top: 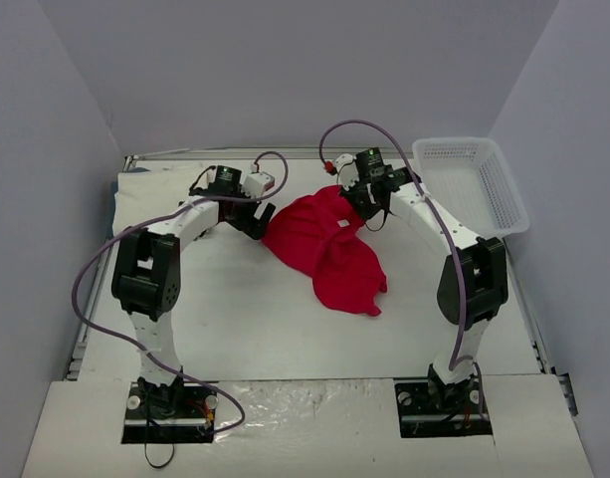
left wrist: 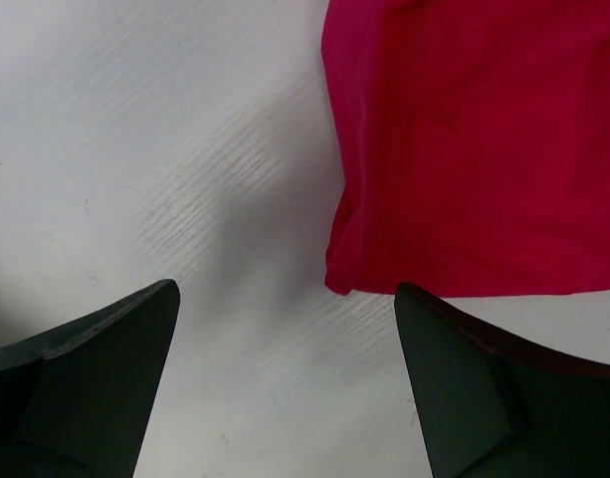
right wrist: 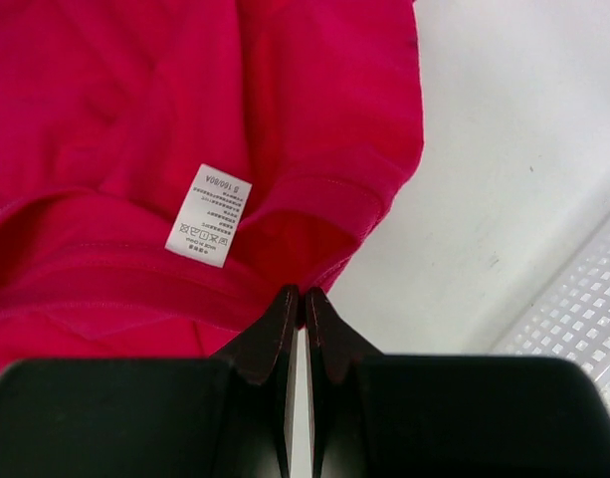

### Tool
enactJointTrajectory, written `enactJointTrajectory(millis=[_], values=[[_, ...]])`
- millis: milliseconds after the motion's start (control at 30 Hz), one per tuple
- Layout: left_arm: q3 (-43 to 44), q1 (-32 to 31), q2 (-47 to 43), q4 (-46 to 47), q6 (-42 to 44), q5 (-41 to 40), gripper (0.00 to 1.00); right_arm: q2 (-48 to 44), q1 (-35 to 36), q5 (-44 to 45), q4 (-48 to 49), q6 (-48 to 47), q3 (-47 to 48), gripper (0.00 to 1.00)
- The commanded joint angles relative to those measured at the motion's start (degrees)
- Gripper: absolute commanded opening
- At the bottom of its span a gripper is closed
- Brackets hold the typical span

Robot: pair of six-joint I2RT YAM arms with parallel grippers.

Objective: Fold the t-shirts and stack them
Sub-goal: Flatten out the tshirt

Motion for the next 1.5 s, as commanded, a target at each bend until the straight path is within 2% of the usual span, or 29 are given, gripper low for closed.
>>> enactJointTrajectory(millis=[0,133,333,467,700,800,833,867,1133,1333,1467], values=[[3.68,-0.36,0.30,1.51,0.02,2.97,0.88,-4.28,-0.11,-0.63,-0.64,-0.81,-1.47,0.00],[4.30,-0.45,1.28,2.12,-1.13,6.22,0.83,-3.93,-0.81,-0.89,-0.55,-0.73,-2.53,0.00],[5.17,-0.97,3.29,1.95,-3.15,10.09,0.63,-2.96,-1.34,-0.98,-0.55,-0.81,-3.06,0.00],[6.14,-1.76,4.79,0.90,-1.92,9.49,0.51,-2.87,-1.69,-1.25,-0.38,-0.81,-3.33,0.00],[6.05,-2.21,6.81,0.37,-0.34,5.62,0.49,-3.40,-2.13,-2.48,-0.38,-0.90,-4.64,0.00],[5.97,-2.29,6.90,-0.07,-0.08,4.48,0.25,-3.66,-2.39,-2.39,-0.03,-0.90,-5.43,0.00],[5.96,-2.29,6.73,-0.25,0.10,4.39,0.08,-3.67,-2.57,-2.65,0.06,-0.90,-5.70,0.00],[5.96,-2.29,6.12,-0.34,0.19,4.30,0.03,-3.84,-2.66,-2.74,0.24,-0.90,-5.87,0.00],[6.66,-1.94,-1.88,-4.55,2.82,-1.06,0.02,-5.60,-6.52,-0.73,0.50,-0.81,-3.78,0.00],[14.74,1.04,-10.05,-13.07,4.41,-6.07,0.03,-7.79,-11.44,-0.98,-0.11,-1.08,3.34,0.00],[21.95,2.36,-14.62,-19.82,6.25,-9.06,0.02,-8.76,-13.73,-0.90,-1.60,-1.78,11.41,0.00]])
